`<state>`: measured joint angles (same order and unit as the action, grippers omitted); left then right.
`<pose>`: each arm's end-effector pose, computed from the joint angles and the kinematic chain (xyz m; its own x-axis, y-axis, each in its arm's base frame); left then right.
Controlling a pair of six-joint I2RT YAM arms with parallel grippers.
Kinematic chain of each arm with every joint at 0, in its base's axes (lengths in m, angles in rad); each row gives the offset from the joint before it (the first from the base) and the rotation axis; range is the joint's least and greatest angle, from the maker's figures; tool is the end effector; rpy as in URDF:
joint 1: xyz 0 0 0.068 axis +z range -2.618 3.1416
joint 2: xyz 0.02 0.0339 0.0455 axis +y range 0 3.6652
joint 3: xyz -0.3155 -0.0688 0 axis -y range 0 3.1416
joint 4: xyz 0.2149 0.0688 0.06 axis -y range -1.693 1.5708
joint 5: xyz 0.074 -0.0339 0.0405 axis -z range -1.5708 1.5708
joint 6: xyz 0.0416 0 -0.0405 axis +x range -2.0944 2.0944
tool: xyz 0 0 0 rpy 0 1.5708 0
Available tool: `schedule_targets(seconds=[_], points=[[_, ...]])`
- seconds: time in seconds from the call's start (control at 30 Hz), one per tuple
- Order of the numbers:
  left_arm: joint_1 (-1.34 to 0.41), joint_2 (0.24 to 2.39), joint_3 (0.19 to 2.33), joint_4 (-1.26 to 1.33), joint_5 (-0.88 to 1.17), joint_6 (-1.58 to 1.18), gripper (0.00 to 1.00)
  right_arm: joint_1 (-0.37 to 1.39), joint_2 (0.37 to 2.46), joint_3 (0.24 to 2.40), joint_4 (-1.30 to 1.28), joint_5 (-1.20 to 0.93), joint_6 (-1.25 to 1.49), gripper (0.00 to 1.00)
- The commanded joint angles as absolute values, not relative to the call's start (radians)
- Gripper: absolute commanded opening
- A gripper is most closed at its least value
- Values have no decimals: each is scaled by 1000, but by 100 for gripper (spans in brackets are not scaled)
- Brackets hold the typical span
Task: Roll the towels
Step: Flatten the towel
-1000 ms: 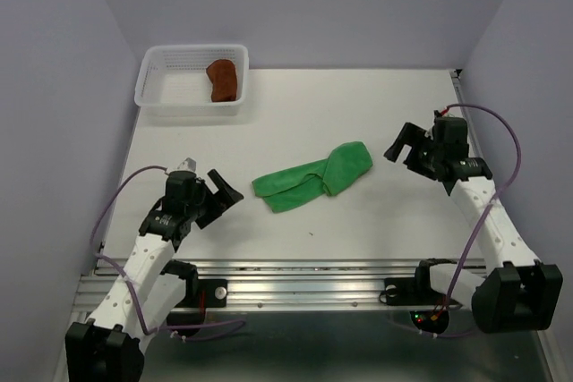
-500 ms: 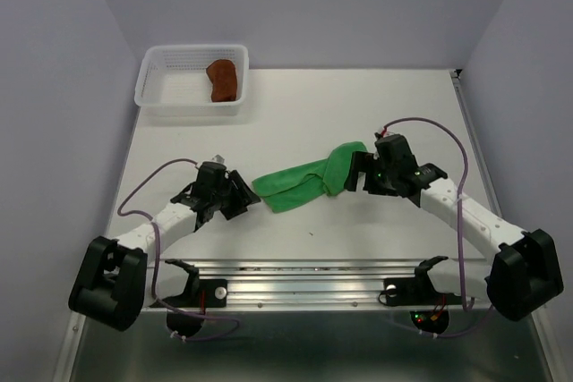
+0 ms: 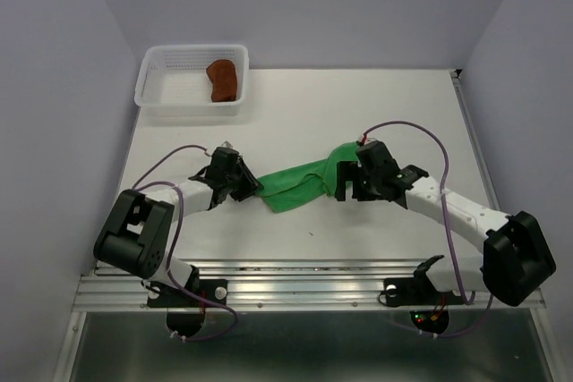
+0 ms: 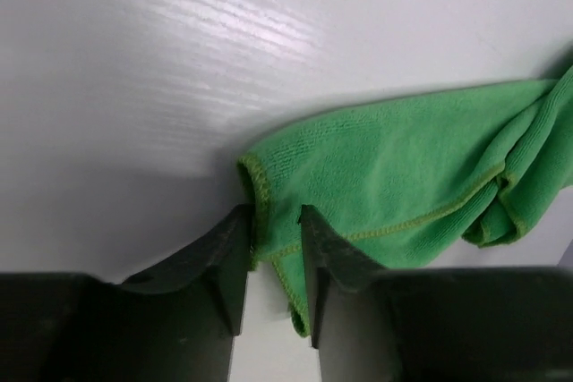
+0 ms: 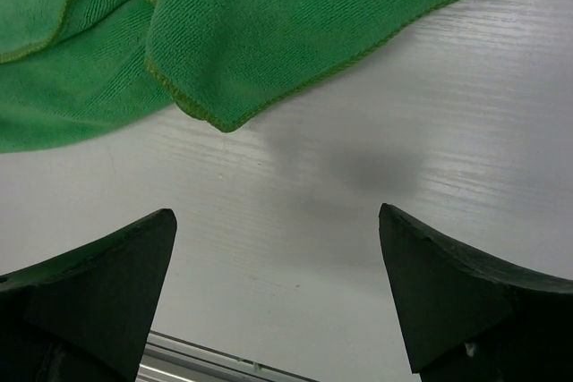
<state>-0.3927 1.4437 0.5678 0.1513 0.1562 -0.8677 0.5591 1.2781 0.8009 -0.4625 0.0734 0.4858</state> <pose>0.2284 -0.1016 0.2235 -0.7664 -0.4982 -0.4055 -0.1531 0.7548 -0.6379 0.1844 0.1118 0.2769 -0.8351 0.0268 -0.5494 -0.1158 0.9679 0.2231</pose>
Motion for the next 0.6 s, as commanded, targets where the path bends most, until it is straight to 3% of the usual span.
schedule_targets(seconds=[0.0, 0.1, 0.13, 0.57], points=[[-397, 1520, 629, 173, 143, -825, 30, 618, 1296, 773, -407, 130, 430, 100], [-397, 1551, 650, 166, 159, -821, 2, 649, 1330, 787, -382, 161, 410, 98], [-397, 1549, 650, 166, 163, -821, 0, 663, 1342, 796, -380, 187, 405, 97], [-394, 1436, 669, 8, 152, -785, 0, 712, 1539, 940, -365, 308, 307, 92]])
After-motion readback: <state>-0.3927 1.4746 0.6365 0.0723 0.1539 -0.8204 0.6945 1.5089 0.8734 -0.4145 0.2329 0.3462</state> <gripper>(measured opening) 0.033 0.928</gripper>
